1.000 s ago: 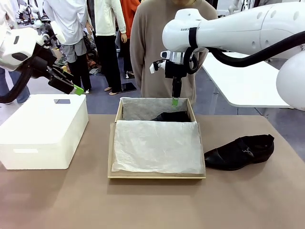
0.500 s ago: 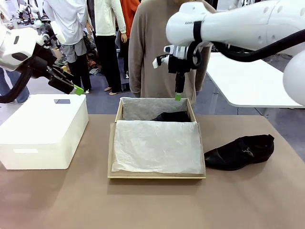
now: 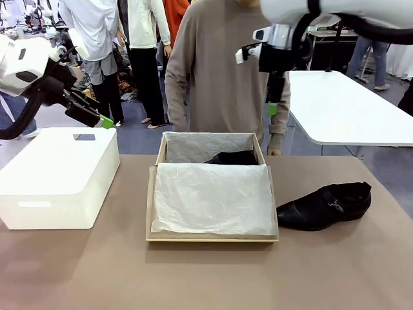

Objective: Pack the shoes into the box.
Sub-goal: Place the other shoe of the Shoes into the Shoes Box.

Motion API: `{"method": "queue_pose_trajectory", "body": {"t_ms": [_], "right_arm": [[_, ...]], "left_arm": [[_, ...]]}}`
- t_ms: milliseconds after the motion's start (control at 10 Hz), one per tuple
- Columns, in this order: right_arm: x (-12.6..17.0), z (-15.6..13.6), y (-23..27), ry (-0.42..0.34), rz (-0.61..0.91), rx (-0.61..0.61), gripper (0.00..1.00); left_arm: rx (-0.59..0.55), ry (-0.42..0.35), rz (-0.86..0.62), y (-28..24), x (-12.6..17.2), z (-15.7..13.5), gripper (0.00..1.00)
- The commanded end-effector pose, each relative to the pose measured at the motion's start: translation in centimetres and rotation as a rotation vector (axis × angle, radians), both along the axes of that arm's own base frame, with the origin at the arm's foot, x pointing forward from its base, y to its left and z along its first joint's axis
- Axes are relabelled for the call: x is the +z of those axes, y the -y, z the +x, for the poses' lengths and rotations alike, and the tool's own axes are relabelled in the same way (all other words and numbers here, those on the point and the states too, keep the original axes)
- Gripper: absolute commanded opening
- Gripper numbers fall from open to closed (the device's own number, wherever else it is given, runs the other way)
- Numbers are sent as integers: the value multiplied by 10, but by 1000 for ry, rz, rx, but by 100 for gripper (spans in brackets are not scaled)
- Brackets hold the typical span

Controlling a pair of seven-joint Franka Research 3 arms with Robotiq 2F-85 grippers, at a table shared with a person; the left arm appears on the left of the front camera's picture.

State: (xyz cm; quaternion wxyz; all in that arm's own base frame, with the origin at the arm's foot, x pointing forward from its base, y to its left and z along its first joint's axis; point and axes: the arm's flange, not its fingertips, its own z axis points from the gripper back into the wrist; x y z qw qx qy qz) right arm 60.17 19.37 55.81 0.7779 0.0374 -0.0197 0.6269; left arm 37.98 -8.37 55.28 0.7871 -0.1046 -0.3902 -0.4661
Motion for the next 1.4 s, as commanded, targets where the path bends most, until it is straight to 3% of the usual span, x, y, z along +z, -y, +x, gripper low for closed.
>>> {"method": "queue_pose_trajectory", "body": {"t_ms": [0, 400, 800, 1300], "right_arm": [[-2, -34, 34, 55, -38, 70, 100], [-4, -52, 85, 68, -18, 190, 100], [-20, -54, 98, 52, -25, 155, 100], [-12, -46, 96, 34, -38, 155, 100]], "left_arm": [[-2, 4, -12, 0, 0, 1, 100], [-2, 4, -12, 0, 0, 1, 100], [-2, 4, -12, 0, 0, 1, 100], [-2, 4, -12, 0, 0, 1, 100]]}}
